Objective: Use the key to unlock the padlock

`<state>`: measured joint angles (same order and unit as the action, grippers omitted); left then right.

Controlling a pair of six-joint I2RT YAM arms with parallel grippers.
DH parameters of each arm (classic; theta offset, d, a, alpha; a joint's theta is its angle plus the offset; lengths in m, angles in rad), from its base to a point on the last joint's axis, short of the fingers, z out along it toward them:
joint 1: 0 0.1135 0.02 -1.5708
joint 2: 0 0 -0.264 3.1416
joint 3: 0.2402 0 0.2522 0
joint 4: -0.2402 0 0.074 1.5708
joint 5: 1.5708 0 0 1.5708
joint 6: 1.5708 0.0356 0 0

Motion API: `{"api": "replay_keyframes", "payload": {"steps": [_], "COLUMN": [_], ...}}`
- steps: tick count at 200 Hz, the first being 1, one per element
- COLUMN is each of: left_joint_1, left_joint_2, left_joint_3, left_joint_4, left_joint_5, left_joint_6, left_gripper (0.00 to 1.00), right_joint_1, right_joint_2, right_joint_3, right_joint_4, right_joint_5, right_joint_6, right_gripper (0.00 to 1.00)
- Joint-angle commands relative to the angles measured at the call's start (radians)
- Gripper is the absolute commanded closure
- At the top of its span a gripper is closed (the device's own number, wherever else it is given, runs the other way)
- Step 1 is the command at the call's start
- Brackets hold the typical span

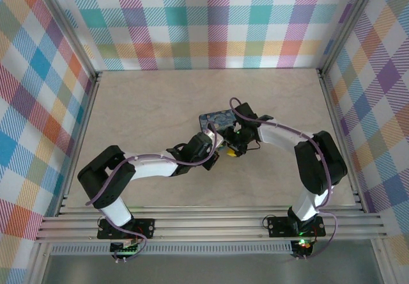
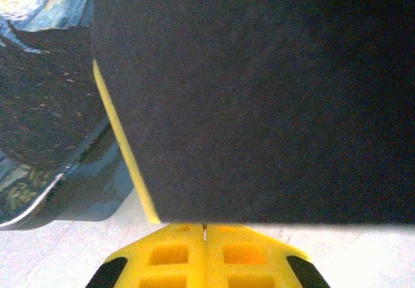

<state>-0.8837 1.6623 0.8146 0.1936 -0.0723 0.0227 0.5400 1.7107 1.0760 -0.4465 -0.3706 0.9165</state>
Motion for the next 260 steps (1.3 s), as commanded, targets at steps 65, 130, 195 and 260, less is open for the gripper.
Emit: {"api": "replay_keyframes", "payload": {"steps": [65,130,195,260], "left_joint_1": [-0.063,-0.093,-0.111,-0.12], "left_joint_2": [-0.048,-0.041,-0.052,-0.058], "left_joint_3": [-0.006,-0.002,-0.009,-0.059], "left_joint_4": [0.036,0.043,0.049,0.123], "left_joint_5": [-0.008,-0.054,-0.075,-0.084], "left_joint_6": [0.069,0.086,0.075,-0.045], "left_gripper": [1.0,1.0,1.0,1.0], "right_joint_1": [0.018,0.018,0.019,0.018], "right_joint_2": [-0.033,-0.027,-0.028,-0.074], "right_joint_3": [-0.032,-0.024,-0.034,-0.105], "right_joint_4": [-0.032,-0.053,-0.024,0.072], "right_joint_5": [-0.022,-0.027,-0.027,0.007], "right_joint_6": [0.066,0.07,0.123,0.247], "right_gripper": [0.44,0.66,0.55,0.48]}}
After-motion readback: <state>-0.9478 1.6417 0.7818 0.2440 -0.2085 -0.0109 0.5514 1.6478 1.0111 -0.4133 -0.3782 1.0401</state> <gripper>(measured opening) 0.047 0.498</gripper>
